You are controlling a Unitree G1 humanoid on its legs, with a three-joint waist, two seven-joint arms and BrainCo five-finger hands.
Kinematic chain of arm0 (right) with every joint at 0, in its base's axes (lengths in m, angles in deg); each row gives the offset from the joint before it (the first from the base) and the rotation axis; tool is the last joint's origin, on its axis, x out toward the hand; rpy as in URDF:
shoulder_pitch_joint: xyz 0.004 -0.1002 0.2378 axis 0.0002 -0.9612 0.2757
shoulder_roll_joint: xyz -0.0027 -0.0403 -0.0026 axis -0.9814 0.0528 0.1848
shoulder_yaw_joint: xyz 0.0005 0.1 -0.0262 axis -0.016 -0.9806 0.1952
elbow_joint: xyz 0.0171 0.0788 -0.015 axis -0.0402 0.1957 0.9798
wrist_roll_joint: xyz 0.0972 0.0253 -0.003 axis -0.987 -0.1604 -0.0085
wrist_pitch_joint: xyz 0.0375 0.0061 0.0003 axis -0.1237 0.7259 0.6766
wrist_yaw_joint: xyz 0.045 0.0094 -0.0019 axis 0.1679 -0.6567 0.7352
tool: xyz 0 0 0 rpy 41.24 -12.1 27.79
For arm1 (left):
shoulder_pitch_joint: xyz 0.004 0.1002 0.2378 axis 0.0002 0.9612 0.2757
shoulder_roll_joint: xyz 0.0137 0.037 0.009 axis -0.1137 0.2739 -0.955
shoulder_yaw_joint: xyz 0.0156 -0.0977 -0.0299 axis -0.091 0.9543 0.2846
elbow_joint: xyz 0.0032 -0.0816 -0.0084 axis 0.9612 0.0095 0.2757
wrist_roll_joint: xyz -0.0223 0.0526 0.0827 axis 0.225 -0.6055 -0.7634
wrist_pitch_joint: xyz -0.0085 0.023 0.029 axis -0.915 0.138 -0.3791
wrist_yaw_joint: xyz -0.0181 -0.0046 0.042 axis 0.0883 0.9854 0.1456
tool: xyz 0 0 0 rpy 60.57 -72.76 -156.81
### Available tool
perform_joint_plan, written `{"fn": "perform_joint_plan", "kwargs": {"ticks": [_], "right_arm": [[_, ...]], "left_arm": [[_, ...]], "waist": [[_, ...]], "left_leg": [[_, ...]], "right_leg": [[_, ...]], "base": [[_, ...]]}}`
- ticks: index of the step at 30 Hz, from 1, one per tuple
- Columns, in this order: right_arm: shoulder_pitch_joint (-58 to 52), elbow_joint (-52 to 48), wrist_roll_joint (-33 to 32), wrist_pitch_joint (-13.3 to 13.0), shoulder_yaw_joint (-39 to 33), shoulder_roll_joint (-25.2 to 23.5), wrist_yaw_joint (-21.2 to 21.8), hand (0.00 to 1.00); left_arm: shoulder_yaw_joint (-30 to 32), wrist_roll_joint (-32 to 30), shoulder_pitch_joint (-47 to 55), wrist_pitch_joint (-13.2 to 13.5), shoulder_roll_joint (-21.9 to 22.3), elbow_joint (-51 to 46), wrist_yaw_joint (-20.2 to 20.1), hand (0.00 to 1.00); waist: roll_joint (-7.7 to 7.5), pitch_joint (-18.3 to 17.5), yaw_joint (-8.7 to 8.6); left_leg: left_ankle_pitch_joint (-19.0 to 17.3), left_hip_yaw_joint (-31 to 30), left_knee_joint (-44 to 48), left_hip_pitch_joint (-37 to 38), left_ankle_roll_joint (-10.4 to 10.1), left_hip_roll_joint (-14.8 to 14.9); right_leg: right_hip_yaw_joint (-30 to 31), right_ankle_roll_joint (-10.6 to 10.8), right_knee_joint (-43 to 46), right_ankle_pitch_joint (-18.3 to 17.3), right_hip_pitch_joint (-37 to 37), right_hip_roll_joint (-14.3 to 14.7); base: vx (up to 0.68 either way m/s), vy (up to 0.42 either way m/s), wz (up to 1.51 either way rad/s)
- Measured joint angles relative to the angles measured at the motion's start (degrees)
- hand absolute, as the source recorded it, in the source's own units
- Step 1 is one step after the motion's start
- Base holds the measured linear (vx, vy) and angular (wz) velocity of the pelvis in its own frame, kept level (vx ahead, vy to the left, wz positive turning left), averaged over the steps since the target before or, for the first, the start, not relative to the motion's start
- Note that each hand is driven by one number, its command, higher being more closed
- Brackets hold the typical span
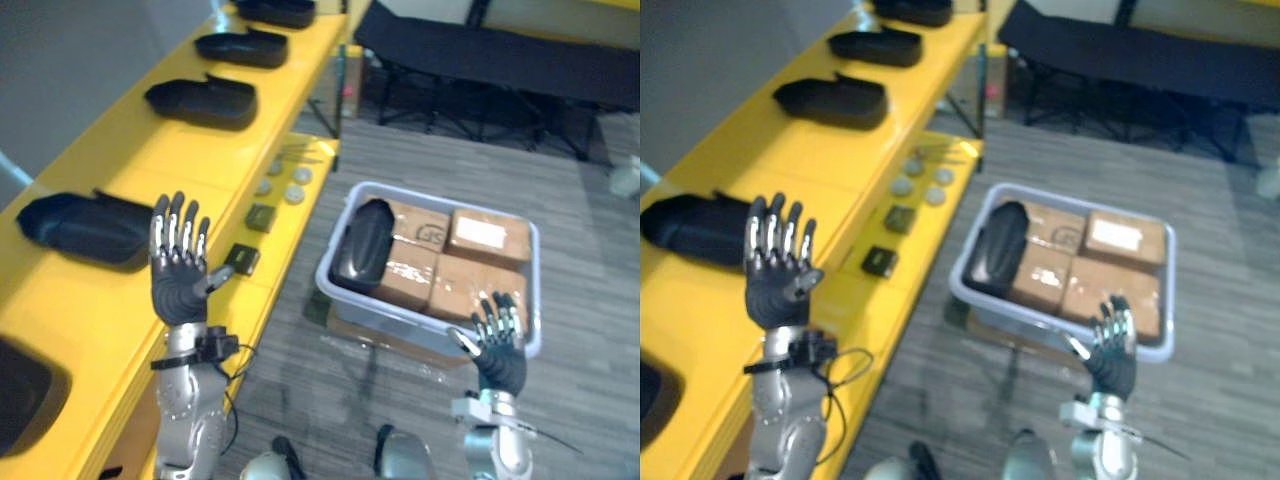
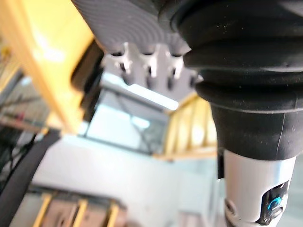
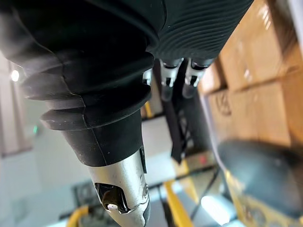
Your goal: Walk over and take plastic housings, then place them on the shelf
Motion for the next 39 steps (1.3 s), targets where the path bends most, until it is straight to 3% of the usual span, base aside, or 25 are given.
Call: {"fn": "perform_joint_plan", "kwargs": {"ticks": [4,6,8,9,11,14,16,19,24,29,31,34,39], "right_arm": [[0.03,2.09,0.47,0.63,1.19,-0.46,0.63,0.0],[0.69,3.12,0.43,1.46,2.09,-0.43,2.78,0.0],[2.03,4.51,0.47,2.48,2.68,0.28,4.22,0.0],[3.35,5.75,0.49,2.79,3.31,1.3,4.43,0.0],[4.61,6.25,0.52,3.65,3.23,2.67,4.23,0.0],[3.53,6.23,0.39,3.92,1.17,3.7,3.67,0.0],[2.93,6.17,-0.34,3.63,-0.37,3.77,3.57,0.0],[3.02,6.17,-0.57,3.07,-3.65,4.02,2.91,0.0],[8.74,9.14,0.04,3.13,-4.05,4.99,1.24,0.0],[19.9,20.73,1.09,3.93,-4.07,7.38,-1.09,0.0],[25.33,26.88,0.52,4.65,-4.11,10.45,-2.03,0.0],[36.73,36.78,-1.86,5.49,-5.61,15.42,-3.42,0.0],[49.72,46.13,-3.05,8.43,-6.43,20.06,-5.97,0.0]], "left_arm": [[1.85,4.77,1.37,0.42,1.22,0.38,-0.09,0.0],[3.34,6.36,2.67,1.94,2.63,0.9,-0.06,0.0],[3.32,6.39,2.96,2.5,2.97,1.14,0.03,0.0],[3.04,5.44,3.38,2.27,3.05,1.18,0.95,0.0],[2.95,5.0,4.7,1.45,3.37,1.75,2.46,0.0],[2.57,0.76,7.5,-2.53,3.46,4.84,4.5,0.0],[2.46,-1.85,9.36,-3.0,3.41,5.5,5.05,0.0],[1.75,-7.73,10.66,-6.01,3.12,6.88,8.3,0.0],[0.65,-13.63,9.48,-16.01,2.8,13.26,10.32,0.0],[-4.15,-20.41,7.72,-23.53,2.17,23.1,10.0,0.0],[-6.69,-21.16,6.56,-25.08,2.24,27.97,9.7,0.0],[-9.46,-21.04,5.63,-25.09,2.1,33.15,7.89,0.0],[-10.77,-20.88,4.53,-24.84,1.53,42.29,6.78,0.0]], "waist": [[-0.81,-0.29,0.23],[-1.42,0.08,0.69],[-1.43,0.2,1.1],[-1.46,1.17,1.98],[-0.73,2.28,3.13],[-1.07,3.43,2.92],[-1.23,3.54,3.03],[-0.88,3.75,2.95],[-0.46,3.72,3.21],[0.21,4.21,4.1],[0.6,4.96,5.12],[1.93,7.35,6.28],[2.33,9.77,8.39]], "left_leg": [[0.04,4.32,0.94,0.41,-0.59,-0.27],[-1.99,5.76,5.61,-0.15,-1.38,1.55],[-3.83,3.56,10.23,-1.56,-1.17,3.81],[-4.88,-0.98,12.91,-2.06,-0.48,4.58],[-7.17,-4.72,14.08,-1.6,-1.57,5.04],[-8.13,-6.24,13.53,-1.57,-2.69,3.25],[-8.14,-7.38,12.78,-1.74,-2.73,1.8],[-7.92,-8.67,11.48,-1.83,-3.01,-0.52],[-7.05,-14.05,11.94,-5.43,-1.7,-2.27],[-6.54,-18.19,10.35,-4.96,-1.0,-3.41],[-5.95,-18.55,9.85,-4.73,-0.42,-4.18],[-5.4,-20.41,9.33,-4.9,-0.09,-5.4],[-4.77,-22.25,9.85,-5.93,0.45,-6.46]], "right_leg": [[-0.37,1.48,-4.86,0.97,0.22,0.77],[-0.52,2.27,-8.35,1.48,1.67,1.91],[-0.2,2.29,-8.72,1.6,1.93,3.26],[1.2,2.12,-7.86,1.49,1.73,4.12],[3.03,1.56,-6.47,0.19,1.02,5.23],[2.9,1.49,-4.72,-0.38,-0.28,3.87],[2.81,1.49,-4.43,-0.38,-0.99,3.13],[2.33,1.84,-4.61,-0.1,-1.48,1.57],[0.68,3.26,-9.49,3.93,-1.28,1.24],[-2.16,3.45,-11.01,4.39,1.29,0.9],[-2.44,3.55,-11.03,4.46,1.63,0.2],[-3.79,4.05,-10.99,4.78,2.19,-0.93],[-5.44,4.19,-10.0,4.85,2.06,-2.18]], "base": [[-0.03,-0.084,-0.63],[-0.08,-0.103,-0.51],[-0.12,-0.107,-0.4],[-0.12,-0.082,-0.67],[-0.16,-0.024,-0.6],[-0.15,0.02,-0.12],[-0.08,0.053,-0.19],[-0.01,0.067,-0.09],[0.05,0.019,0.09],[0.05,-0.002,0.28],[0.0,0.027,0.2],[-0.07,0.043,0.26],[-0.1,0.036,0.2]]}}
